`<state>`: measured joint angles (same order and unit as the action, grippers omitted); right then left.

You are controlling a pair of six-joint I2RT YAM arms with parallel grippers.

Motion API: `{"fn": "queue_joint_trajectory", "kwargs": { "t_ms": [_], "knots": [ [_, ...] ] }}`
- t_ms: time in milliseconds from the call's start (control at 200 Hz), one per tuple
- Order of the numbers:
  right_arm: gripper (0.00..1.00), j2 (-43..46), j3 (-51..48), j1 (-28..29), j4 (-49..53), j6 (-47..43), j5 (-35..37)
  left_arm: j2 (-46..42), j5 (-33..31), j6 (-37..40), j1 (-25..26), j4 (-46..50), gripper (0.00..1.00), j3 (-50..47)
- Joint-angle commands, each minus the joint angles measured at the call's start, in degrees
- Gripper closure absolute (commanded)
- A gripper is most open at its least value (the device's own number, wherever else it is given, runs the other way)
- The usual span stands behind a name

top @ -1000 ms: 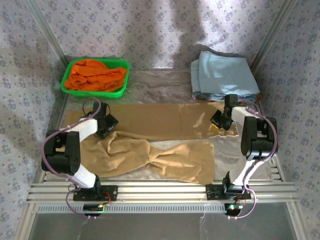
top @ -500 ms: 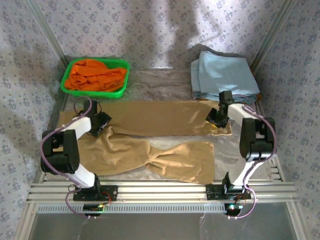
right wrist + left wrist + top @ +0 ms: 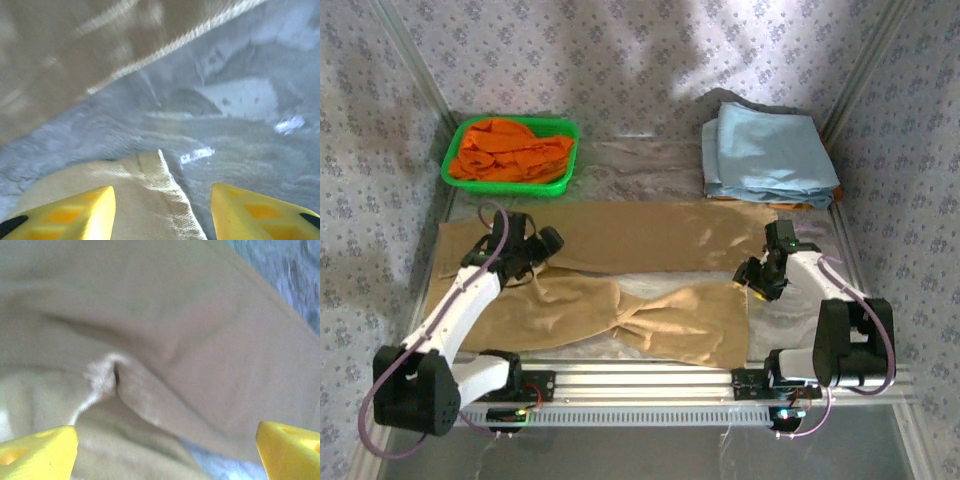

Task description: Fold and stack the trousers

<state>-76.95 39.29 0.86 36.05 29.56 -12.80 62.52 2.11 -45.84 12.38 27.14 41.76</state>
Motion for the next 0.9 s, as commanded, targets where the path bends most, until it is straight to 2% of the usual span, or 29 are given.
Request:
{"fn": "queue_joint_trajectory", "kwargs": {
  "t_ms": [0,85,195,270,655,785,894],
  "knots": [
    [0.50,-2.3,-0.8,0.8,-1.4,0.6,-4.0,-3.0,-0.7,0.8,1.7,5.5,0.08,-2.6],
    [0.61,-2.8,-1.0,1.4,-1.4,0.7,-3.7,-5.1,-0.6,1.0,2.3,6.4,0.08,-3.6],
    [0.87,-1.1,-0.8,1.3,-1.2,0.6,-2.8,-6.8,-0.8,1.5,2.4,7.8,0.09,-3.8],
    [1.00,0.9,0.1,1.2,0.0,0.3,-1.4,-7.7,-0.5,2.1,2.4,8.7,0.09,-3.3],
    [1.00,14.3,11.9,1.1,10.0,-0.8,4.4,-9.5,1.1,5.6,5.3,13.8,0.12,1.9],
    [1.00,14.5,19.1,1.7,11.7,-1.7,5.1,-7.9,1.3,5.8,6.5,13.5,0.13,3.1],
    [1.00,10.3,26.1,3.0,10.4,-2.1,5.9,-7.1,1.3,5.7,7.1,12.9,0.13,3.5]
  ]
}}
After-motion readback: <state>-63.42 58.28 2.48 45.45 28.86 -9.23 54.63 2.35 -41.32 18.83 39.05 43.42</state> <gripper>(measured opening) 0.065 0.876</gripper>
